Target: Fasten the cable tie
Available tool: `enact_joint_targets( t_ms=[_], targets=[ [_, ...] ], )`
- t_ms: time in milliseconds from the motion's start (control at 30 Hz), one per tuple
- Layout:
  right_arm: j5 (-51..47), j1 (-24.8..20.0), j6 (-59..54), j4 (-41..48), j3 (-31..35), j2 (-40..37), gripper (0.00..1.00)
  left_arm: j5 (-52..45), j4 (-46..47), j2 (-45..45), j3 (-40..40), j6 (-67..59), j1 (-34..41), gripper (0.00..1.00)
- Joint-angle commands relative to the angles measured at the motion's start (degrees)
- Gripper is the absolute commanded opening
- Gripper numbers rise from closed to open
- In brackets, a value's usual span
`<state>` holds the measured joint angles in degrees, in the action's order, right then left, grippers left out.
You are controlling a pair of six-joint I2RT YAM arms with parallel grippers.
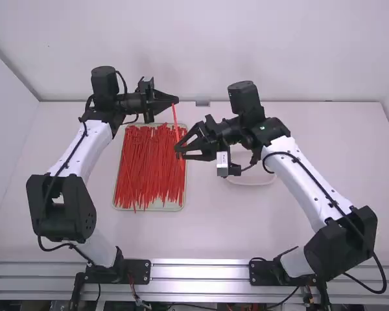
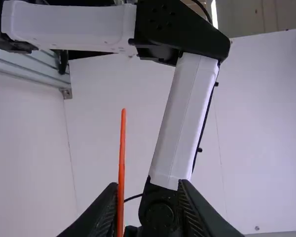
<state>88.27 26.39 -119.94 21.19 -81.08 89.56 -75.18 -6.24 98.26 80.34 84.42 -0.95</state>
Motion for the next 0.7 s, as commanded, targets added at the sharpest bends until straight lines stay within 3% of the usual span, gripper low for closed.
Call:
enact_joint_targets(
  t_ms=[0,67,100,133,667],
  targets=[
    [0.33,-0.09,0.13,0.2,0.48,0.24,0.25,-0.85,-0.04,-0.09,0.37,-0.87,-0.13,0.02],
    [0.17,-0.09,0.11,0.24,0.48,0.24,0.21,-0.85,-0.02,-0.09,0.37,-0.87,-0.15,0.02],
    [0.22,-0.09,0.31,0.26,0.48,0.24,0.08,-0.66,-0.04,-0.09,0.37,-0.92,-0.13,0.02],
    [0.22,-0.09,0.94,0.17,0.48,0.24,0.01,-0.66,-0.02,-0.09,0.37,-0.9,-0.13,0.02],
    [0.22,-0.09,1.42,-0.24,0.48,0.24,0.0,-0.87,-0.04,-0.09,0.37,-1.75,-0.13,0.02]
  ],
)
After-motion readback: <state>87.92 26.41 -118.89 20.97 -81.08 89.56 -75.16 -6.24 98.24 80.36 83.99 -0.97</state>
